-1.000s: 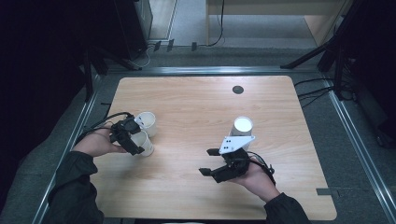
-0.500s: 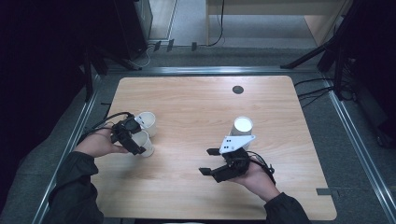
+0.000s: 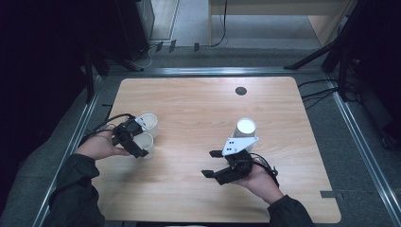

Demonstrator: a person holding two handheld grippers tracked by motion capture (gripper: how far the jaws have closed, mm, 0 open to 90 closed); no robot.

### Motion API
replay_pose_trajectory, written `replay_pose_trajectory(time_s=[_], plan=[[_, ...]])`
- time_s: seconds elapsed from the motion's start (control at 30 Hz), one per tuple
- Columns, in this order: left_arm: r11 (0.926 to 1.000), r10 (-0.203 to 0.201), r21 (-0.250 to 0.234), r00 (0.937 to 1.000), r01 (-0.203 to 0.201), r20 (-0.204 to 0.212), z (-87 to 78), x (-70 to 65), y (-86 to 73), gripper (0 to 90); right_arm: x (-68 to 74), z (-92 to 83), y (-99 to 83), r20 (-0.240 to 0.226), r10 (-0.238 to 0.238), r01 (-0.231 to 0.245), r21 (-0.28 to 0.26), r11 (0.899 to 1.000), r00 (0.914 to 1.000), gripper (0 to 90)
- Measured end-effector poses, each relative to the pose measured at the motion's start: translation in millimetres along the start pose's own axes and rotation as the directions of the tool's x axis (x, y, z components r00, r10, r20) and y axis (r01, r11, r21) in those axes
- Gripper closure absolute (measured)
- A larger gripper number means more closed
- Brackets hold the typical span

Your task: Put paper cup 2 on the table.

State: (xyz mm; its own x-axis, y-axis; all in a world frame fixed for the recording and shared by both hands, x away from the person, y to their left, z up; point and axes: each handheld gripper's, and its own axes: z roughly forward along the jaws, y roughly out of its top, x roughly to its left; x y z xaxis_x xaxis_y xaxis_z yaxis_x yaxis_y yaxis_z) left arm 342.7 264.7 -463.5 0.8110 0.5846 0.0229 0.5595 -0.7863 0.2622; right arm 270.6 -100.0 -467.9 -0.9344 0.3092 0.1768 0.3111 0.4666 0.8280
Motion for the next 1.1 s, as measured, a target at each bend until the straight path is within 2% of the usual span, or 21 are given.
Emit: replay_pose_trajectory(time_s=[0.2,0.5,0.63,0.7,0.8,0.93,1.1], plan=[[0.9988,-0.024,-0.041,0.9995,0.025,0.023,-8.0,2.2,-2.7,13.3,0.1,-0.3,0.1,-0.001,0.001,-0.001,-0.002,1.0,1.0,28.1],[0.9954,-0.043,-0.085,0.9988,0.045,0.023,-23.2,7.4,-10.4,13.4,-0.3,-1.2,0.3,-0.003,0.004,-0.004,-0.002,1.0,1.0,28.1],[0.9897,-0.059,-0.129,0.9978,0.062,0.029,-33.9,8.4,-13.7,13.4,-0.5,-1.7,0.3,-0.001,0.001,-0.001,-0.005,1.0,1.0,28.1],[0.9816,-0.056,-0.179,0.9969,0.065,0.055,-42.8,8.6,-14.9,13.4,-0.8,-1.8,0.2,-0.001,0.0,0.0,-0.004,1.0,1.0,28.2],[0.9656,-0.053,-0.248,0.9933,0.077,0.102,-53.6,6.9,-15.5,13.4,-0.8,-1.8,0.3,-0.002,0.0,0.0,-0.003,1.0,1.0,28.3],[0.9473,-0.038,-0.312,0.993,0.071,0.112,-66.2,2.1,-12.1,13.4,-0.4,-1.6,0.3,-0.003,-0.002,0.002,-0.002,1.0,1.0,28.3],[0.933,-0.014,-0.356,0.9937,0.053,0.111,-76.8,-5.9,-4.1,13.5,-0.9,-2.3,0.4,-0.002,-0.006,0.006,-0.004,1.0,1.0,28.4]])
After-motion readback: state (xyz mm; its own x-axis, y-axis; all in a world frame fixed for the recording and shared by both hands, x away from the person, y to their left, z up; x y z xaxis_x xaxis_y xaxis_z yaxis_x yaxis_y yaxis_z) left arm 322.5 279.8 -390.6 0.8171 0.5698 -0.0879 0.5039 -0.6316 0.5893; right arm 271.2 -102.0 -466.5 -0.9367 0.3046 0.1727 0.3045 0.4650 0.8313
